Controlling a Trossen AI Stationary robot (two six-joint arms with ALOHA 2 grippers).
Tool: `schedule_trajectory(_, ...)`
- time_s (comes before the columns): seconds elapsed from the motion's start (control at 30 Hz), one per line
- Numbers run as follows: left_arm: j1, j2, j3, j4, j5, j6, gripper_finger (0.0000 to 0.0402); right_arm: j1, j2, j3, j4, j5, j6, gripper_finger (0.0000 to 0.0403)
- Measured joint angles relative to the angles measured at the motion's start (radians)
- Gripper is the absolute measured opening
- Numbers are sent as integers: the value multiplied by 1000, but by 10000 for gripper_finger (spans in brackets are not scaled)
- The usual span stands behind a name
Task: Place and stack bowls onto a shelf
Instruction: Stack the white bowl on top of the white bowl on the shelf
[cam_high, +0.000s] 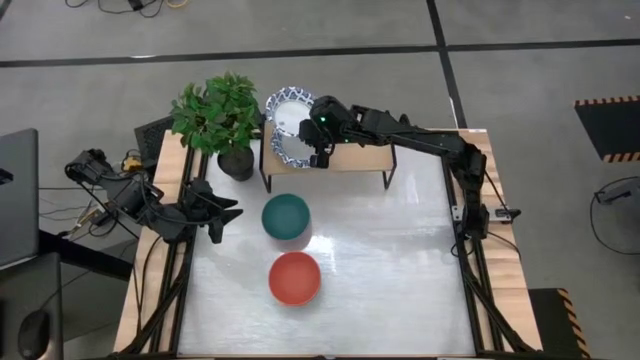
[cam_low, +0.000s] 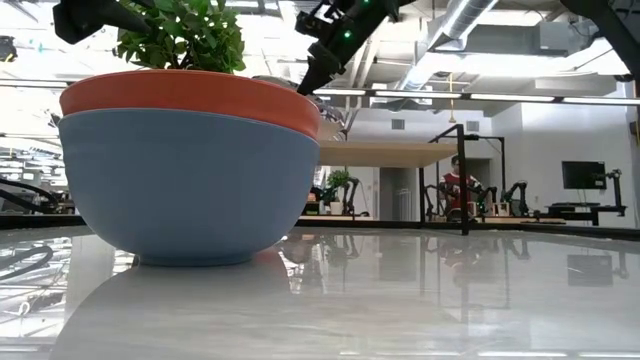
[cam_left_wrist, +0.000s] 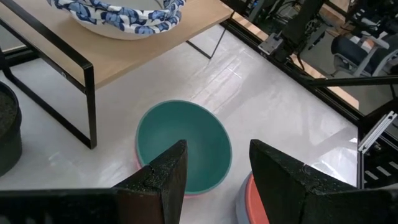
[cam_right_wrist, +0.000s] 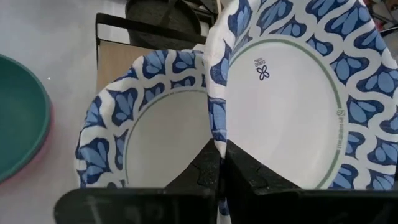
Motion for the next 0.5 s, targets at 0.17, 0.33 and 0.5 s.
schedule_trajectory(0.17,0,0,0,0,-5,0,158,1,0,0,0,-3,0,35)
schedule_trajectory(0.33,0,0,0,0,-5,0,158,1,0,0,1,-5,0,37)
schedule_trajectory(0.5,0,0,0,0,-10,14,158,1,0,0,0,-4,2,37)
